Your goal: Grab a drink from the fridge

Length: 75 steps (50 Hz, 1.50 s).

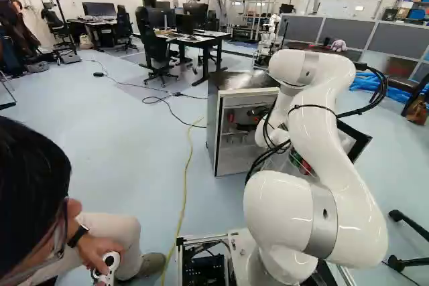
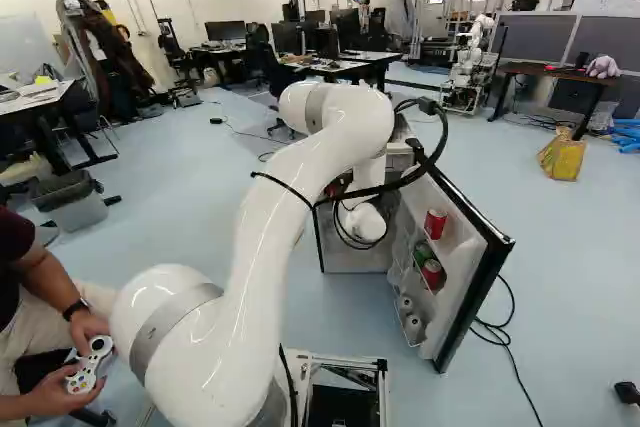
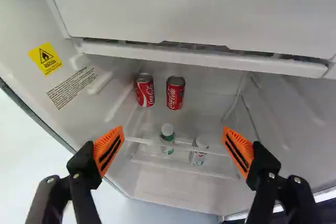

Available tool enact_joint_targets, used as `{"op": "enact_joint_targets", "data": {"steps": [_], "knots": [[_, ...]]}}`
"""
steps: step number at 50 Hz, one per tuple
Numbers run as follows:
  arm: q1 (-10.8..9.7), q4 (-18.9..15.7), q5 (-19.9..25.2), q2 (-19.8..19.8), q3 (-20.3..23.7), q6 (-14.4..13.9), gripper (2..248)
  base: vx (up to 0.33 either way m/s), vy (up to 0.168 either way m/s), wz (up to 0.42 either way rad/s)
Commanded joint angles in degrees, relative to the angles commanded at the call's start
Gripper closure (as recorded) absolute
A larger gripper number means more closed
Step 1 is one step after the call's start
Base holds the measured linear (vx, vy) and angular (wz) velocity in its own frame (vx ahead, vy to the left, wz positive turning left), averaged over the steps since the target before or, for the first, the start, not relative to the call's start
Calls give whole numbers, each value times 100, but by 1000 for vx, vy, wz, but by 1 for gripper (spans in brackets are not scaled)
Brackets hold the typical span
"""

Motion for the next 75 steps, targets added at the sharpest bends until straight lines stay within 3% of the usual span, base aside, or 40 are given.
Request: {"op": "enact_joint_targets", "data": {"steps": [29,30,34,35,39,40,45,46,50,51,55,56,75], "knots": [[40,0,-265,-108,-202,0,7,0,0,0],[40,0,-265,-108,-202,0,20,0,0,0],[40,0,-265,-108,-202,0,20,0,0,0],[40,0,-265,-108,-202,0,33,0,0,0],[40,0,-265,-108,-202,0,33,0,0,0],[40,0,-265,-108,-202,0,45,0,0,0],[40,0,-265,-108,-202,0,45,0,0,0],[40,0,-265,-108,-202,0,57,0,0,0],[40,0,-265,-108,-202,0,57,0,0,0],[40,0,-265,-108,-202,0,69,0,0,0],[40,0,-265,-108,-202,0,69,0,0,0],[40,0,-265,-108,-202,0,81,0,0,0],[46,0,-265,-124,-232,0,82,0,0,0]]}}
